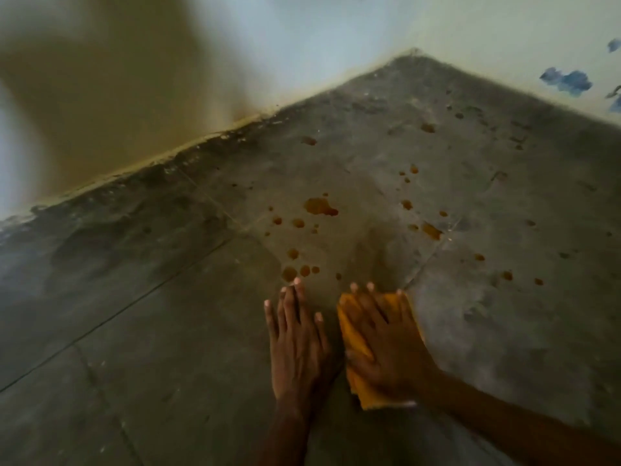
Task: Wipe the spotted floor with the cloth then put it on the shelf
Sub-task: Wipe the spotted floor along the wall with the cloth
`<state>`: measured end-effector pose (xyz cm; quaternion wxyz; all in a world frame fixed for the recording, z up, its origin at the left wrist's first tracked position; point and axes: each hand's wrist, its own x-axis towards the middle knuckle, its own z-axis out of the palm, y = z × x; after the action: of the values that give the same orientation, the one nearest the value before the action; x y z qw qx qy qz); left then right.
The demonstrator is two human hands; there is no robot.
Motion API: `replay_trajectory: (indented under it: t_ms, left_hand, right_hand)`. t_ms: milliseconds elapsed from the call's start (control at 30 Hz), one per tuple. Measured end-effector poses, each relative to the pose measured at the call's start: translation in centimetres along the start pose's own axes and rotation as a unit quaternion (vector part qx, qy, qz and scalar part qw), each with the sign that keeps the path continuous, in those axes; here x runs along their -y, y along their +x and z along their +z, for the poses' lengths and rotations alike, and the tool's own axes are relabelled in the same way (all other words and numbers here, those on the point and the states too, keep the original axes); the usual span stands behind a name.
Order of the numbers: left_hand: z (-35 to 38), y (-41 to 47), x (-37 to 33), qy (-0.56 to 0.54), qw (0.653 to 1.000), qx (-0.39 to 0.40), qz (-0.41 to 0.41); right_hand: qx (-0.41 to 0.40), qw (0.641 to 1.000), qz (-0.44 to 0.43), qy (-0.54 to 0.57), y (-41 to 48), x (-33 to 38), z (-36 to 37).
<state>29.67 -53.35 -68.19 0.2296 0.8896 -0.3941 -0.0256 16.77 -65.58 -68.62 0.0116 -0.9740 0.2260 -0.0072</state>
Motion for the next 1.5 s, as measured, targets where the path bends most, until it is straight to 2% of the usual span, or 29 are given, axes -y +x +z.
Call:
replay_trajectory:
  t_ms: [67, 100, 167, 267, 367, 433, 533, 600, 633, 700, 767, 800, 867, 967, 1033, 1067, 1133, 1200, 1233, 1267, 1300, 1333, 1433, 1467, 1500]
  left_hand:
    - [-1.5, 0.5, 0.2, -0.049, 0.999, -0.006, 0.006]
    - [-2.5, 1.7, 1.1, -0.057, 0.998, -0.020, 0.002]
    - [-4.4, 5.6, 4.7, -0.037, 0.999, -0.030, -0.019]
    - [-6.0, 10.4, 11.1, 0.016, 0.998, -0.028, -0.047]
    - [-4.5, 12.1, 13.6, 0.057, 0.997, -0.018, -0.048]
    - [-4.1, 11.8, 13.4, 0.066, 0.996, -0.028, -0.052]
    - [-4.6, 11.6, 13.1, 0.063, 0.996, -0.042, -0.054]
    - [-4.7, 11.7, 13.1, 0.063, 0.995, -0.055, -0.053]
    - [-4.6, 11.8, 13.0, 0.060, 0.995, -0.058, -0.051]
    - [-4.2, 12.1, 13.2, 0.062, 0.995, -0.062, -0.044]
    - [-3.7, 11.9, 13.7, 0.067, 0.995, -0.065, -0.042]
    - [-3.6, 11.8, 14.0, 0.070, 0.994, -0.070, -0.040]
    - [-3.4, 12.1, 14.4, 0.074, 0.993, -0.078, -0.048]
    - [-3.7, 12.3, 13.7, 0.077, 0.993, -0.066, -0.053]
    - [-4.1, 12.2, 13.3, 0.071, 0.994, -0.059, -0.056]
    - [-4.2, 12.2, 13.3, 0.069, 0.994, -0.057, -0.058]
    - [-4.4, 12.2, 13.2, 0.060, 0.995, -0.051, -0.060]
    - [-4.3, 12.5, 13.3, 0.056, 0.995, -0.055, -0.061]
    - [-4.0, 12.5, 13.4, 0.056, 0.995, -0.056, -0.059]
    - [-3.8, 12.5, 13.4, 0.055, 0.995, -0.056, -0.061]
    - [-3.7, 12.5, 13.5, 0.057, 0.995, -0.057, -0.062]
    - [-3.6, 12.6, 13.7, 0.059, 0.995, -0.055, -0.063]
    - [-3.8, 12.7, 13.9, 0.054, 0.995, -0.048, -0.068]
    - [-3.9, 12.7, 13.6, 0.050, 0.996, -0.043, -0.066]
    - [-3.9, 12.7, 13.5, 0.047, 0.996, -0.039, -0.071]
  right_hand:
    - [0.037, 0.998, -0.049, 0.020, -3.4, -0.6, -0.9]
    - [0.039, 0.998, -0.038, 0.010, -3.0, -1.6, -1.1]
    - [0.021, 0.999, 0.036, -0.006, 1.4, -3.1, -1.0]
    - [-0.021, 0.980, 0.196, 0.030, 13.4, -3.1, -0.9]
    - [-0.023, 0.973, 0.228, 0.037, 22.6, -0.1, -1.4]
    - [-0.013, 0.988, 0.153, 0.016, 21.4, 3.1, -0.7]
    - [0.028, 0.996, -0.080, 0.013, 12.2, 6.9, -0.3]
    - [0.038, 0.992, -0.122, 0.017, 13.0, 4.6, -1.2]
    - [0.023, 0.995, -0.096, -0.004, 15.9, 3.0, -1.4]
    - [0.020, 0.999, 0.039, -0.004, 24.0, 1.4, -1.6]
    - [0.032, 0.990, 0.136, 0.027, 30.6, 2.7, -2.2]
    - [0.034, 0.988, 0.147, 0.028, 32.0, 4.4, -2.0]
    - [0.030, 0.997, 0.064, 0.006, 30.8, 7.5, -1.7]
    - [0.018, 0.984, -0.175, -0.032, 22.0, 7.2, -1.3]
    - [0.031, 0.971, -0.236, -0.033, 19.5, 3.9, -1.3]
    - [0.019, 0.974, -0.223, -0.039, 20.8, 2.0, -0.9]
    - [-0.001, 0.993, -0.113, -0.036, 26.2, 0.1, -1.1]
    - [-0.001, 0.999, 0.041, 0.017, 33.7, 0.8, -1.9]
    - [0.009, 0.995, 0.093, 0.044, 36.8, 2.1, -2.4]
    - [0.015, 0.993, 0.109, 0.050, 39.1, 3.9, -2.6]
    - [0.019, 0.995, 0.084, 0.043, 40.4, 6.1, -2.5]
    - [0.026, 0.999, 0.023, 0.037, 40.5, 8.1, -2.3]
    - [0.056, 0.975, -0.217, -0.010, 35.5, 10.3, -1.6]
    - [0.062, 0.970, -0.236, -0.017, 34.9, 8.7, -1.6]
    - [0.063, 0.973, -0.220, -0.022, 35.6, 7.0, -1.7]
